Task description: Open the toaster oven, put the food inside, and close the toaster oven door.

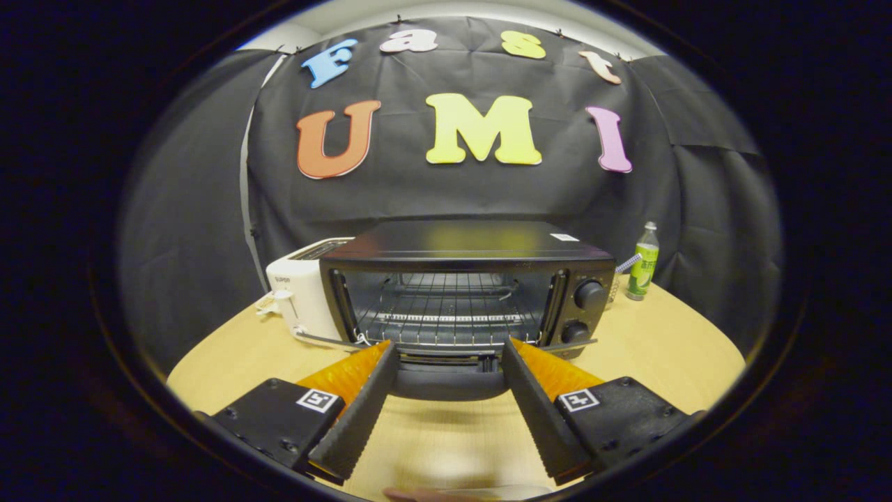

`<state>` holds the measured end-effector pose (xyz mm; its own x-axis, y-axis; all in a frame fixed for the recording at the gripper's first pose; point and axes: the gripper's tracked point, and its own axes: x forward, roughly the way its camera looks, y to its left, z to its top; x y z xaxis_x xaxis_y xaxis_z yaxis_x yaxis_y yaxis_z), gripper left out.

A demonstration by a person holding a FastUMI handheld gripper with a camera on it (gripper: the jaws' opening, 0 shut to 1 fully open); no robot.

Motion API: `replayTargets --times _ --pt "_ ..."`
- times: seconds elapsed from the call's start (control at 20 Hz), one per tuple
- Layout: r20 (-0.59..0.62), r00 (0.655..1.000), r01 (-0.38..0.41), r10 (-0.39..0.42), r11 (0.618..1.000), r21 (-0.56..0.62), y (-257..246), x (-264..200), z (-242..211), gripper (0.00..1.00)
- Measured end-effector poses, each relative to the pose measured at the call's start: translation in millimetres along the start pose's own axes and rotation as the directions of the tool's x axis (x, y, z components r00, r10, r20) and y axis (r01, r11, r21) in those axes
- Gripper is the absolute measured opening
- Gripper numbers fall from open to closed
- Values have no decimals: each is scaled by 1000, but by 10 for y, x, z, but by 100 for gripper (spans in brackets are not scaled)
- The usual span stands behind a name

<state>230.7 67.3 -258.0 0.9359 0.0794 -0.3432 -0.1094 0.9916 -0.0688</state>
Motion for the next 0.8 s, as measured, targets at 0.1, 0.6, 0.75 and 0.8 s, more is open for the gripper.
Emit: replayTargets --times 0.1,0.6,0.75,0.8 --pt "-6 1000 16 -16 1000 -11 9 -78 -113 99" --pt "-215 977 11 -13 1000 -14 31 -171 -774 99" --pt "-285 957 45 -46 999 -9 -65 -179 -933 99" --pt "-300 952 64 -61 998 0 -102 -189 -959 99"
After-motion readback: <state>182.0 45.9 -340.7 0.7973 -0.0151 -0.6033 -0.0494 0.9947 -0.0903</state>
